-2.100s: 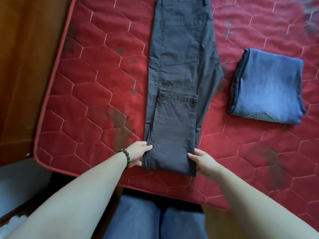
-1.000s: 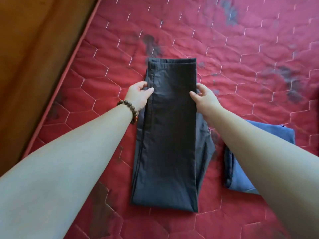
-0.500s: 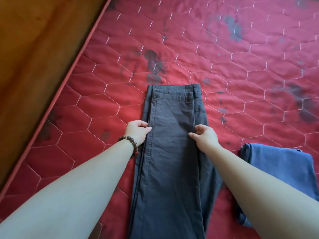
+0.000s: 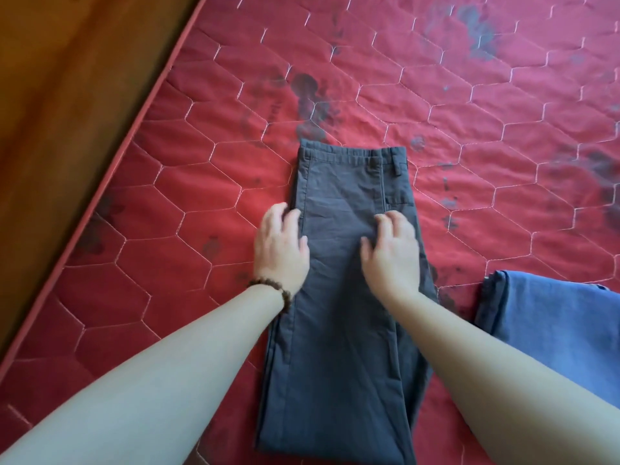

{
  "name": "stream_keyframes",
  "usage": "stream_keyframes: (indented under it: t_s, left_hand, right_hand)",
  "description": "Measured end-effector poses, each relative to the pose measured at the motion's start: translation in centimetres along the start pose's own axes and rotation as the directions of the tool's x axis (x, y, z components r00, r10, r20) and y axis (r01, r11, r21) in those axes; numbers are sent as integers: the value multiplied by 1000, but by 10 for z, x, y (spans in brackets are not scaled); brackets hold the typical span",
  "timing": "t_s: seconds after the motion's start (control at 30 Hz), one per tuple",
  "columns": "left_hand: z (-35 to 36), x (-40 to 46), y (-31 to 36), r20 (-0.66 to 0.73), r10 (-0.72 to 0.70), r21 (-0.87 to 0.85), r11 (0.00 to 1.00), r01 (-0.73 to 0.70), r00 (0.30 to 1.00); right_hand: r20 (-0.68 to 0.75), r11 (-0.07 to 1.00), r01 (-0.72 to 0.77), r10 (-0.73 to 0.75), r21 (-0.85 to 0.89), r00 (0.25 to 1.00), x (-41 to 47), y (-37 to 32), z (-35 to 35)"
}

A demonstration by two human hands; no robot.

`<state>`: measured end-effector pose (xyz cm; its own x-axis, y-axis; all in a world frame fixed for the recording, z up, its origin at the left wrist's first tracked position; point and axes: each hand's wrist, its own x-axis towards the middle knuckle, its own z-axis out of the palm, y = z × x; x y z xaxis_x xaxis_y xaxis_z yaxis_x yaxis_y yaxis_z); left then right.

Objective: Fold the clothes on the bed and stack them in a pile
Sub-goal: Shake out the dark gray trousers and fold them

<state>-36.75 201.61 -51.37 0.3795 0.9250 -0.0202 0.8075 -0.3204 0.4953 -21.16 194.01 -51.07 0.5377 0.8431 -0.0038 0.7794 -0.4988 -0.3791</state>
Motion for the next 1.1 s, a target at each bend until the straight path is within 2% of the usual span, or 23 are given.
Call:
stream_keyframes:
  t_s: [0.03, 0.1, 0.13, 0.2, 0.33, 0.47, 0.6, 0.7, 0.77, 0.93, 1.1]
  left_hand:
    - [5, -12, 3, 74, 103, 56, 993, -108, 992]
    - [20, -38, 6, 257, 229, 169, 946, -276, 939]
    - [27, -51, 5, 324, 246, 236, 914, -329, 914]
    - [34, -73, 0, 385, 235, 344, 861, -375, 892]
    - [32, -104, -10, 361, 221, 402, 840, -365, 906]
    - [30, -143, -12, 419, 218, 400, 827, -396, 881]
    - [26, -191, -13, 450, 267, 372, 811, -451, 852]
    - [23, -215, -23, 473, 316, 342, 794, -502, 822]
    - [20, -219, -34, 471, 349, 310, 795, -522, 810]
    - [7, -207, -64, 453, 339, 329, 796, -508, 824]
    - [-14, -171, -77, 463, 445, 316, 726, -611, 767]
  right_hand:
    - [13, 993, 120, -120, -18, 993, -11, -4, 5]
    - [154, 957, 287, -277, -48, 948, -37, -7, 19]
    - [229, 941, 331, -309, -64, 923, -50, -6, 25]
    - [274, 933, 343, -305, -103, 912, -73, 3, 35]
    - [255, 929, 312, -259, -197, 932, -105, 25, 34]
    - [258, 937, 279, -222, -212, 940, -148, 36, 29]
    - [303, 903, 385, -320, -188, 898, -208, 42, 29]
    - [325, 889, 415, -340, -197, 883, -239, 50, 32]
    - [320, 885, 405, -324, -230, 890, -243, 62, 30]
    - [258, 915, 276, -203, -292, 945, -238, 93, 15]
    - [221, 882, 333, -270, -334, 937, -206, 123, -13]
